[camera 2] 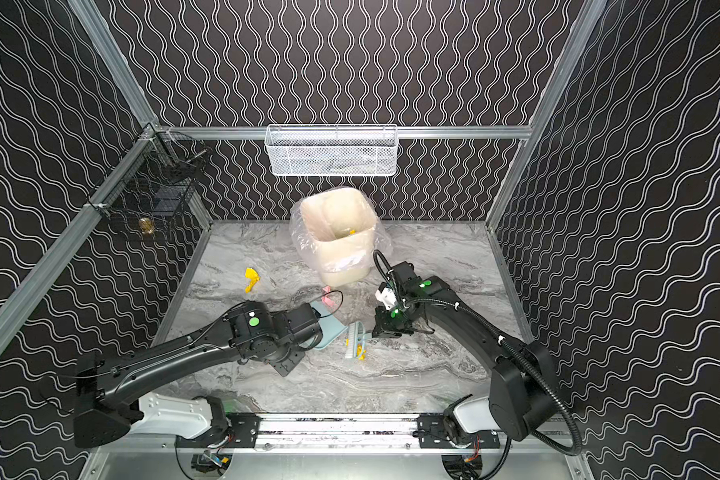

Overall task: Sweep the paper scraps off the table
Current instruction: 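Sweep the yellow scrap into the dustpan with the right gripper's brush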

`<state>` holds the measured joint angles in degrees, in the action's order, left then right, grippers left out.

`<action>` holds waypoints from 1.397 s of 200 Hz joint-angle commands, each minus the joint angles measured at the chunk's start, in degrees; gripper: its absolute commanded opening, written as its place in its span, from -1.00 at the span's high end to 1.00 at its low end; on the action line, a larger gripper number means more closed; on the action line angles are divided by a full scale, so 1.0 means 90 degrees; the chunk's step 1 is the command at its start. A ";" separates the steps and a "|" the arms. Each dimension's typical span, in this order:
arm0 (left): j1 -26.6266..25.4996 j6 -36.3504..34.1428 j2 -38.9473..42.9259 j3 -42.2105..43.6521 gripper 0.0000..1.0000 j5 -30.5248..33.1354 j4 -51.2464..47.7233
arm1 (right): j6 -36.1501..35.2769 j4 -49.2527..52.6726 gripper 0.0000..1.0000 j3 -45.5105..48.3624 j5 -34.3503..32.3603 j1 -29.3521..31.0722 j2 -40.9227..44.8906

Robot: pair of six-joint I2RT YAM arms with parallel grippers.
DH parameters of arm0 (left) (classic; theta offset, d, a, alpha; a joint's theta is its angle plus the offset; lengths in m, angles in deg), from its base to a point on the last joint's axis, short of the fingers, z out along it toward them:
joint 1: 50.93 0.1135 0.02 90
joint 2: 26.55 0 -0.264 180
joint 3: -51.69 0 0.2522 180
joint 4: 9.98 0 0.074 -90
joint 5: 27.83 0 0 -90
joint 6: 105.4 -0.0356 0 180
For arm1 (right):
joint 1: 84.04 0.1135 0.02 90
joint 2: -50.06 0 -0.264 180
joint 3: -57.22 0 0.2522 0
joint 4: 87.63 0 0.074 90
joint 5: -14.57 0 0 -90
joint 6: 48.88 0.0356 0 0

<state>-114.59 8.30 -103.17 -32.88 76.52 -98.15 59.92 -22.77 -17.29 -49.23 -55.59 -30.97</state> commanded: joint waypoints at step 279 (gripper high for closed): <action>-0.0778 -0.0964 -0.2162 0.0421 1.00 -0.0722 0.2018 | -0.0723 0.2468 1.00 -0.2217 -0.3039 0.0234 -0.0829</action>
<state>-121.60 -0.73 -122.10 -29.69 70.56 -80.84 52.47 -2.49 -36.55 -74.89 -54.68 -37.81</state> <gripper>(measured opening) 0.219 0.089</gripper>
